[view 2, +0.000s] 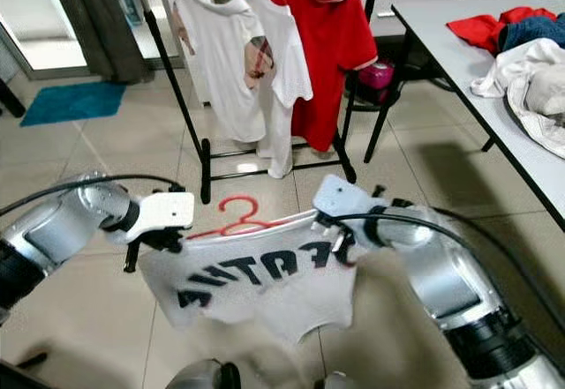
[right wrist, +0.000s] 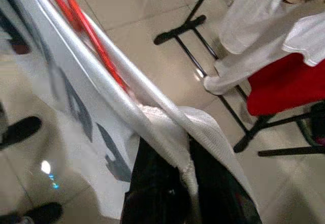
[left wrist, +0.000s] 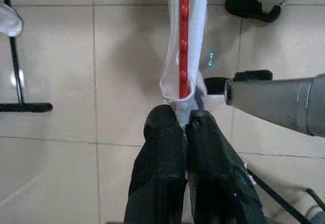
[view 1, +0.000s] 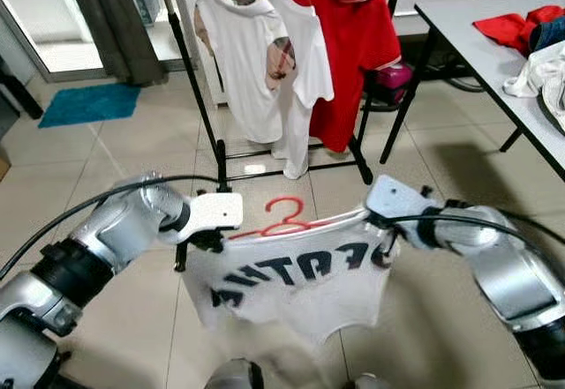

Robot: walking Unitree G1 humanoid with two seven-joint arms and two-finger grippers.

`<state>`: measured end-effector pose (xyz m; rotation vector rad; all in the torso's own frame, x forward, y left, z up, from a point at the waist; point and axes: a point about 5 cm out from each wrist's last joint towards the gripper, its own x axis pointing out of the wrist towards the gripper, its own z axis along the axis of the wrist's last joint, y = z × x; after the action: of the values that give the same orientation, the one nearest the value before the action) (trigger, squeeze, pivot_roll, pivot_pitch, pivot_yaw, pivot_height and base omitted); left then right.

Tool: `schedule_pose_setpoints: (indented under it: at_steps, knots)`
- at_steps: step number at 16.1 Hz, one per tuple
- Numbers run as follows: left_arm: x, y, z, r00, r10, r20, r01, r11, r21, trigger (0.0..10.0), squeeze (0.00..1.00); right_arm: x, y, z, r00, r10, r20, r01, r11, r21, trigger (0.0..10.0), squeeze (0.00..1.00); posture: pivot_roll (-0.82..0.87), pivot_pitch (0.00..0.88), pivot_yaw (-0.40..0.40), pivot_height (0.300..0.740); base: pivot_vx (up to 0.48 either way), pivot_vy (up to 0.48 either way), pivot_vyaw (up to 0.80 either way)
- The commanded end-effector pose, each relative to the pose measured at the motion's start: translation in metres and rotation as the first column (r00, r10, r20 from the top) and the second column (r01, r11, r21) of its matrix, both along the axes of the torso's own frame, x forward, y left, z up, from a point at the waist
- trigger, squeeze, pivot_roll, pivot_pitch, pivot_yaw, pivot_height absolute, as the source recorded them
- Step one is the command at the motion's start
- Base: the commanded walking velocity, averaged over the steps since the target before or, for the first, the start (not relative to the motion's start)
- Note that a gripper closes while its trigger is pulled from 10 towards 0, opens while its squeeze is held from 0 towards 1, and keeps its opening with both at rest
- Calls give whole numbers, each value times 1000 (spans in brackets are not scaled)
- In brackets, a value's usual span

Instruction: Hang hanger

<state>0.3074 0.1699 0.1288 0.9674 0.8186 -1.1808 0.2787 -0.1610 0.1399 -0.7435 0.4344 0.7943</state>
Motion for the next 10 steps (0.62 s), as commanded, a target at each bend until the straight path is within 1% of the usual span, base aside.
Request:
schedule_pose_setpoints:
  at_steps: [1, 2, 3, 4, 7, 10]
  knots:
    - [4, 1, 4, 999, 4, 35, -4, 1000, -1, 0, 0, -4, 7, 5, 1000, 13, -14, -12, 999, 52, 10000, 0, -33, 50, 67, 740, 0, 0, 0]
    - [5, -1, 5, 999, -8, 44, 9, 1000, -7, 0, 0, -4, 8, 5, 1000, 12, -19, -11, 998, 57, 10000, 4, -35, 52, 66, 740, 0, 0, 0]
    - [3, -4, 7, 999, -35, 33, 35, 999, -27, 0, 0, -3, 8, 4, 1000, 5, -10, -4, 999, 52, 10000, 925, -35, 52, 66, 740, 0, 0, 0]
    - [1, -7, 8, 998, -65, 21, 65, 997, -34, 0, 0, -2, 8, 3, 1000, -7, -7, 7, 999, 53, 10000, 1000, -34, 52, 65, 740, 0, 0, 0]
    - [-1, -9, 7, 997, -71, 16, 71, 997, -36, 0, 0, 0, 9, 6, 1000, -30, 0, 30, 997, 69, 10000, 1000, -34, 52, 64, 740, 0, 0, 0]
    - [8, -3, 7, 999, -19, 41, 20, 999, -28, 0, 0, -3, 11, 9, 1000, 17, 8, -17, 999, 51, 10000, 1000, -41, 55, 63, 740, 0, 0, 0]
